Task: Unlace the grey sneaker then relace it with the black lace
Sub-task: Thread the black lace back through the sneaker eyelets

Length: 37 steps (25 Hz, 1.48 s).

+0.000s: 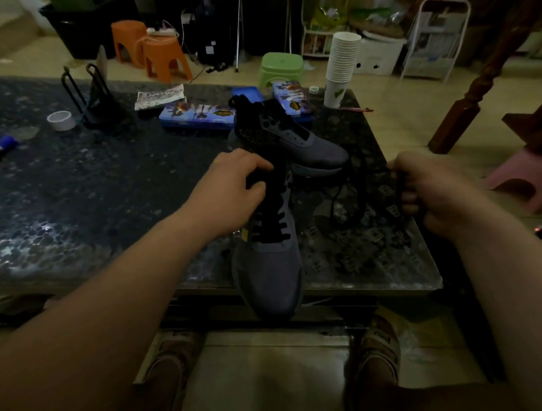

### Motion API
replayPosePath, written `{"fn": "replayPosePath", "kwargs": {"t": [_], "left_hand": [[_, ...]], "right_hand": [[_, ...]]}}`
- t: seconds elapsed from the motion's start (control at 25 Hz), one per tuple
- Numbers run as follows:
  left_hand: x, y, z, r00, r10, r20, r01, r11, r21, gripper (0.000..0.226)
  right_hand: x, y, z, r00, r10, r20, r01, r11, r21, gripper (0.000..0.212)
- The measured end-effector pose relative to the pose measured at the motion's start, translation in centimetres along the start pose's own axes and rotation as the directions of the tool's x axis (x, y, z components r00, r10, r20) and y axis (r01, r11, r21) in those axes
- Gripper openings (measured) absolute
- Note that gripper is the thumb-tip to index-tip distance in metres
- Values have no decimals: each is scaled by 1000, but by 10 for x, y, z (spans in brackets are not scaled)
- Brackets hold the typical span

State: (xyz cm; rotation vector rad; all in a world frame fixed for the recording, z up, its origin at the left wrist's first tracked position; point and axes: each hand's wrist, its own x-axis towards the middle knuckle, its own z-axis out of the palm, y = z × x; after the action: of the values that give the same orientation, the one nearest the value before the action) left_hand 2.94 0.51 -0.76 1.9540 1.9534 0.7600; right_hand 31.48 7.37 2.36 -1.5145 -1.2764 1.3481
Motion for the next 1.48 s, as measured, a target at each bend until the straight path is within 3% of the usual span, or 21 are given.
{"fn": "replayPosePath", "kwargs": {"t": [0.12,0.2,0.32,0.4,0.52,0.6,0.72,0.8,0.92,1.08,1.24,1.48], "left_hand": [[-9,14,6,977,93,-193,-95,995,-4,39],[-16,38,13,971,186,-150,-198,978,-68,40],[-20,71,25,984,175,-21,-175,959,-223,22],[-18,74,25,993,119,1,-113,950,-292,9],[-27,62,23,984,153,89,-132,971,-201,5],[-37,58,27,985,144,99,-129,981,-145,8],[-43,64,30,996,21,-89,-46,958,-285,17],[-39,69,27,979,12,-201,-78,944,-322,18],[-34,65,21,984,8,-175,-81,905,-417,11],[-32,50,15,978,102,-182,-161,923,-348,10],[-32,39,12,965,221,-144,-257,912,-320,20],[-34,30,7,994,102,-46,-112,908,-404,16]], "right_hand": [[-15,-15,3,997,-39,66,26,982,185,33],[-29,-26,19,978,-119,174,102,990,102,28],[-41,-34,50,932,-204,298,232,971,-62,25],[-39,-36,62,951,-185,247,191,982,2,23],[-32,-43,61,981,-161,109,153,985,83,21],[-30,-43,54,980,-186,68,186,983,4,27],[-39,-36,58,963,-198,180,234,950,-206,40],[-42,-29,70,940,-211,266,291,904,-311,49],[-42,-23,86,907,-243,345,367,858,-360,54],[-42,-24,96,938,-154,311,235,942,-242,50],[-36,-25,101,956,-114,271,175,961,-214,60],[-37,-26,112,963,-135,233,179,967,-179,66]]}}
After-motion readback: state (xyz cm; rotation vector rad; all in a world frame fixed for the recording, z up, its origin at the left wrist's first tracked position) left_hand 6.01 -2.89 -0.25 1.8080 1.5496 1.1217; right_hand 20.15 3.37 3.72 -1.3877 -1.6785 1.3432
